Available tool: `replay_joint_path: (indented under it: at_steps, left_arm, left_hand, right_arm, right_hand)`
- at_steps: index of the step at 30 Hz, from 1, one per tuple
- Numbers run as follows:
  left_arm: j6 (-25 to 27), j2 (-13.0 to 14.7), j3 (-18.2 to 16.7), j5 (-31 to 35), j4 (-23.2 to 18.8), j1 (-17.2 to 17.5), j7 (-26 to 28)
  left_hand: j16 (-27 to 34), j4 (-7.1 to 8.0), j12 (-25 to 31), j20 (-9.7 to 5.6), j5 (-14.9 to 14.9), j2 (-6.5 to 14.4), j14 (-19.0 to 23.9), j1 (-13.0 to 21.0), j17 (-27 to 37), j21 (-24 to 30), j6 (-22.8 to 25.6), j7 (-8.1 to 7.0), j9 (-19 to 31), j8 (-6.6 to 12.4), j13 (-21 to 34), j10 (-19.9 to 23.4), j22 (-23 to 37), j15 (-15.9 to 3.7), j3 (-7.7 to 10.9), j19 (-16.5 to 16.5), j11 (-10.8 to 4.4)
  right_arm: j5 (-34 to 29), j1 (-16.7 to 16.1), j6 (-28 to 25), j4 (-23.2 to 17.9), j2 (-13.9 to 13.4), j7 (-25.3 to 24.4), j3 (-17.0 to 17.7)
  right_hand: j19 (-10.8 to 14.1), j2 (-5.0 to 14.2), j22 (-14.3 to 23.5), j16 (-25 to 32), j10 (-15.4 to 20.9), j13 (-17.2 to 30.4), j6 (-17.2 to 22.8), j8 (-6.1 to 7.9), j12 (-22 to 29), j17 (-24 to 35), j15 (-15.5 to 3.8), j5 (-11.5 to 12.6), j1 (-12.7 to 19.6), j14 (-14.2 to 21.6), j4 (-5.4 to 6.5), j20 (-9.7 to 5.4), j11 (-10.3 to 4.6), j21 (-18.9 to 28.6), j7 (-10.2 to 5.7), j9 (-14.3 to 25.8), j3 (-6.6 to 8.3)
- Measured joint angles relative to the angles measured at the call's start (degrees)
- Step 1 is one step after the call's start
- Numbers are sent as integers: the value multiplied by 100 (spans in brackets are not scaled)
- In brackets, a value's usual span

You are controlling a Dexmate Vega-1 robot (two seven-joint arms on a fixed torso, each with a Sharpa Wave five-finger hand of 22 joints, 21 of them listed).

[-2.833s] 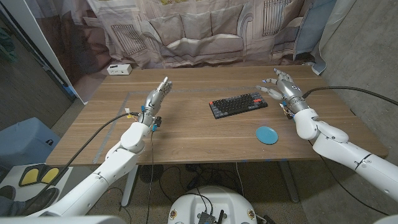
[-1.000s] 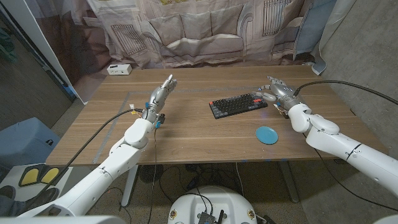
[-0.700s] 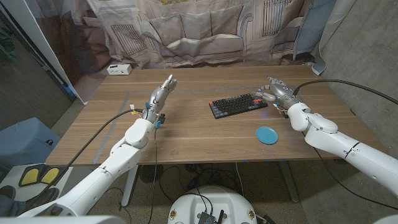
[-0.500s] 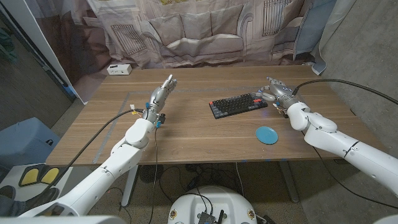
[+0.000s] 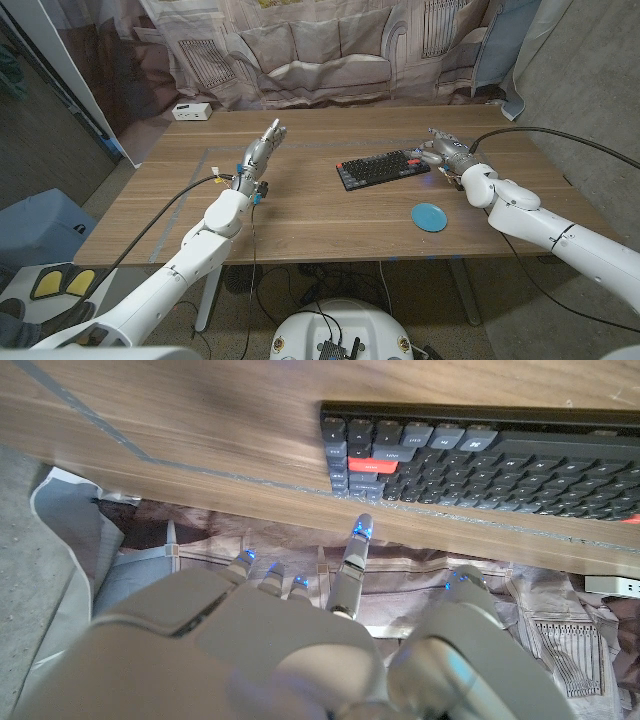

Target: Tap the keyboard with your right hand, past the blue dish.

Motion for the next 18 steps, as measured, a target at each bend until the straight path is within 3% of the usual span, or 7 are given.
replay_joint_path:
  at_steps: [18]
  left_arm:
    - [146,44,-13,46,-160,86,131]
  left_hand:
    - [0,-36,0,0,0,0,30,0,0,1,-1,0,0,1,0,0,0,-31,0,0,0]
  right_arm:
    - [44,133,-36,117,-10,211,-141]
  right_hand:
    - [0,30,0,0,0,0,0,-39,0,1,0,0,30,0,-23,0,1,45,0,0,23]
